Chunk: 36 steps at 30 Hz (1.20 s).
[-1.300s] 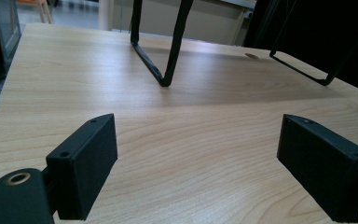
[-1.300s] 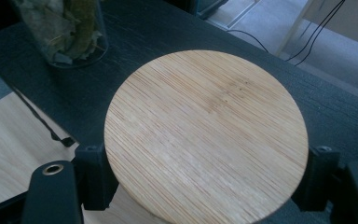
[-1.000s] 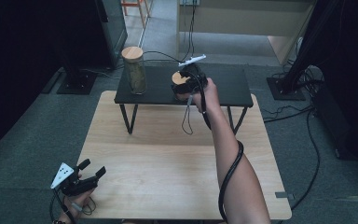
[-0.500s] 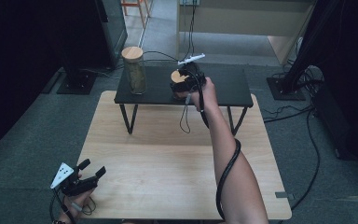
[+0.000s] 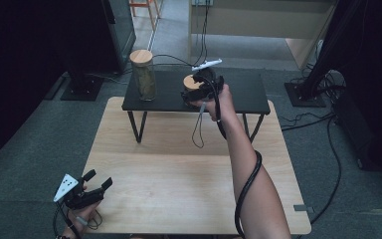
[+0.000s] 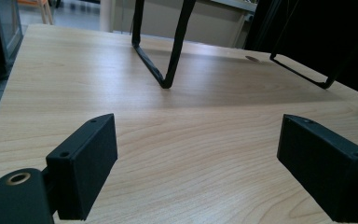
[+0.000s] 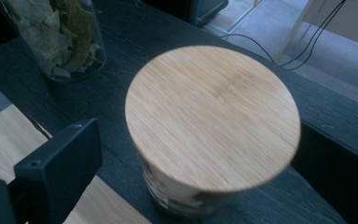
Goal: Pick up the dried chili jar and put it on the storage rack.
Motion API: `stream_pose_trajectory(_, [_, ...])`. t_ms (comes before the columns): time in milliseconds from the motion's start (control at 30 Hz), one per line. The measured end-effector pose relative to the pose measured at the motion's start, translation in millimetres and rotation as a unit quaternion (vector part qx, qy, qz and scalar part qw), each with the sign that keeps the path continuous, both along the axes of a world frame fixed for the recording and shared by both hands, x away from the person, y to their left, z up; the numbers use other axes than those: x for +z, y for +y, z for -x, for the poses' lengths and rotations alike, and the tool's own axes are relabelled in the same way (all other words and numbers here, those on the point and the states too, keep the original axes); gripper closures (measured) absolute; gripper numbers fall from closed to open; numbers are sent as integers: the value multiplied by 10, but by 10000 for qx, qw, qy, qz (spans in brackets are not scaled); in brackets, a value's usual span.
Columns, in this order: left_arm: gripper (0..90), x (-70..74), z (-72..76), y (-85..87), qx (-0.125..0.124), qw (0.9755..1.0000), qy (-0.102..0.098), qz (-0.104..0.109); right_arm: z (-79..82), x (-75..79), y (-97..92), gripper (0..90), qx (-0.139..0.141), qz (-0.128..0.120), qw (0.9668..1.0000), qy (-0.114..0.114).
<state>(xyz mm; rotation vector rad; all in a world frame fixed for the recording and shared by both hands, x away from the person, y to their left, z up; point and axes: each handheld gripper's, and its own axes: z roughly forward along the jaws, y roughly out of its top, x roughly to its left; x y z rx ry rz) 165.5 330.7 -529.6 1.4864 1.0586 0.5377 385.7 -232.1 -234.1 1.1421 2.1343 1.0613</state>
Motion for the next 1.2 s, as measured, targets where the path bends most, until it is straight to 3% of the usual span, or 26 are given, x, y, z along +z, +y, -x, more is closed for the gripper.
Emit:
stream_pose_trajectory(533, [122, 6, 9, -12, 74, 10000, 35, 10, 209, -20, -175, 22, 80, 102, 9999, -14])
stream_pose_trajectory(1200, [122, 21, 2, -34, 109, 9999, 78, -31, 443, -188, -518, 23, -9, 92, 9999, 41])
